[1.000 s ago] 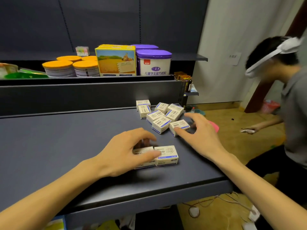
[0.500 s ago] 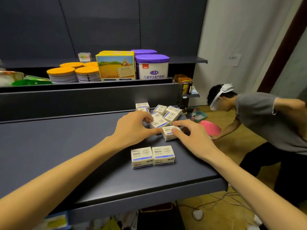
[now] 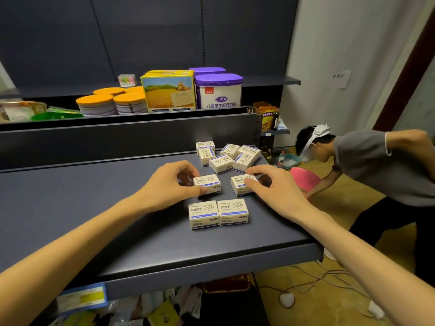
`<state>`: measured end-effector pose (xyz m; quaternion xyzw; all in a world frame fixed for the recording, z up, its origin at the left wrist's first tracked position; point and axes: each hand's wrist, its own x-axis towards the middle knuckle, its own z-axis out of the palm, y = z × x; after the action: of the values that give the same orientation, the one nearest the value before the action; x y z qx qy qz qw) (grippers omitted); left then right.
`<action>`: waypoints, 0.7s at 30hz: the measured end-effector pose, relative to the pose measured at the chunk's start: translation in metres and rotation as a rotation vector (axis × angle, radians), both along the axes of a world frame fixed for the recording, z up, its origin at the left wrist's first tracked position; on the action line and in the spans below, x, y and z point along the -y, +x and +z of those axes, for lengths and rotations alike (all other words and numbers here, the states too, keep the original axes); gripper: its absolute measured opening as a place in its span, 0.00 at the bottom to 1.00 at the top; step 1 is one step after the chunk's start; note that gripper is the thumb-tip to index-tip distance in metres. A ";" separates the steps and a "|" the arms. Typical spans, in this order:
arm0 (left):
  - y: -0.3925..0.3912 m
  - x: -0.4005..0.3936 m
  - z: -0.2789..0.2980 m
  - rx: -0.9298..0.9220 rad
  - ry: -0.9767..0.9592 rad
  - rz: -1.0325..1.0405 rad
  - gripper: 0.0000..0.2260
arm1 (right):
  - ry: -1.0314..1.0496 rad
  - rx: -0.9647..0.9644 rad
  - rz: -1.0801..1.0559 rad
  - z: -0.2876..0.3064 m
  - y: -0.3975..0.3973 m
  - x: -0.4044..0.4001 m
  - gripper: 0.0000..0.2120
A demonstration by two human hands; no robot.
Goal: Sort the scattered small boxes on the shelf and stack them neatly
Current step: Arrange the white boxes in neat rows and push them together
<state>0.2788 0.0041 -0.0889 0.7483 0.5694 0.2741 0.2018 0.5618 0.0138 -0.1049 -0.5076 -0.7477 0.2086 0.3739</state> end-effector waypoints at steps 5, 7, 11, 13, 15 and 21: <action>-0.012 0.022 -0.005 0.066 -0.010 -0.070 0.17 | -0.014 -0.041 0.052 -0.003 -0.007 0.010 0.12; -0.010 0.029 -0.004 0.098 -0.053 -0.086 0.15 | -0.019 -0.046 0.070 -0.004 -0.010 0.014 0.12; -0.007 0.038 -0.003 0.099 -0.071 -0.091 0.20 | -0.099 -0.101 0.135 -0.002 -0.012 0.018 0.12; -0.005 0.043 -0.004 0.037 -0.048 -0.093 0.27 | -0.090 -0.078 0.156 -0.002 -0.010 0.020 0.16; -0.003 0.049 -0.004 -0.007 -0.026 -0.098 0.32 | -0.052 -0.025 0.170 -0.004 -0.010 0.023 0.20; 0.002 0.056 -0.006 -0.020 -0.040 -0.132 0.33 | 0.052 0.101 0.187 -0.006 -0.016 0.027 0.20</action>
<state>0.2813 -0.0515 -0.0950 0.7828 0.5262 0.2410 0.2286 0.5460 -0.0131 -0.1112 -0.4357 -0.8148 0.1975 0.3276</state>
